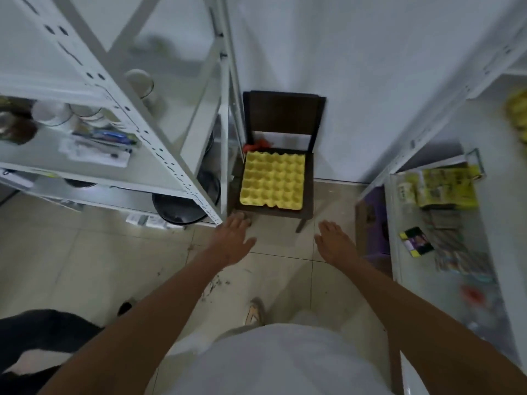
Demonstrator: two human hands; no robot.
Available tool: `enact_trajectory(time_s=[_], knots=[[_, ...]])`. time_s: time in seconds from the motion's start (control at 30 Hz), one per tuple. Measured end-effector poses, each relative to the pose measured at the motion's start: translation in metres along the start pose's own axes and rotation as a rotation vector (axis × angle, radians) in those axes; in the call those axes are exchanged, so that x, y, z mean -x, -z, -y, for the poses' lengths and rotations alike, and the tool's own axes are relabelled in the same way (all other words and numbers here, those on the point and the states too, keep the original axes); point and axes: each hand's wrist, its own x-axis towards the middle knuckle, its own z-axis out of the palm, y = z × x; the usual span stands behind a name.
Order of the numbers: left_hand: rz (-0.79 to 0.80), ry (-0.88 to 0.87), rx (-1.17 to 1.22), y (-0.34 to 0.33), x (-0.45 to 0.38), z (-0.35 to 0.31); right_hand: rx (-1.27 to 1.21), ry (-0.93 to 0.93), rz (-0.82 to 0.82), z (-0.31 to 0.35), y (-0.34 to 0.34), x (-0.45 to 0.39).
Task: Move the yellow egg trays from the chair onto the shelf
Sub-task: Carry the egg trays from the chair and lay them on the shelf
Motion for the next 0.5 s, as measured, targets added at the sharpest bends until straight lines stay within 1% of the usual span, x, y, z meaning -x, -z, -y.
enact_trajectory(time_s=[0.13,0.27,0.37,0.43,0.5], knots=[[0.039,-0.042,-0.043,-0.008,-0.030,0.007,-0.078,-0.014,-0.025,0.012,-0.004,-0.027],[0.134,-0.023,0.052,-0.015,-0.074,0.005,-0.155,-0.080,0.004,0.011,0.001,-0.063],[0.210,0.050,0.167,-0.018,-0.125,0.005,-0.209,-0.135,0.053,0.000,0.004,-0.108],[0.260,0.144,0.285,-0.015,-0.159,0.003,-0.238,-0.164,0.091,-0.010,0.005,-0.139],[0.287,0.228,0.354,-0.015,-0.187,0.000,-0.286,-0.213,0.142,-0.021,0.004,-0.165]])
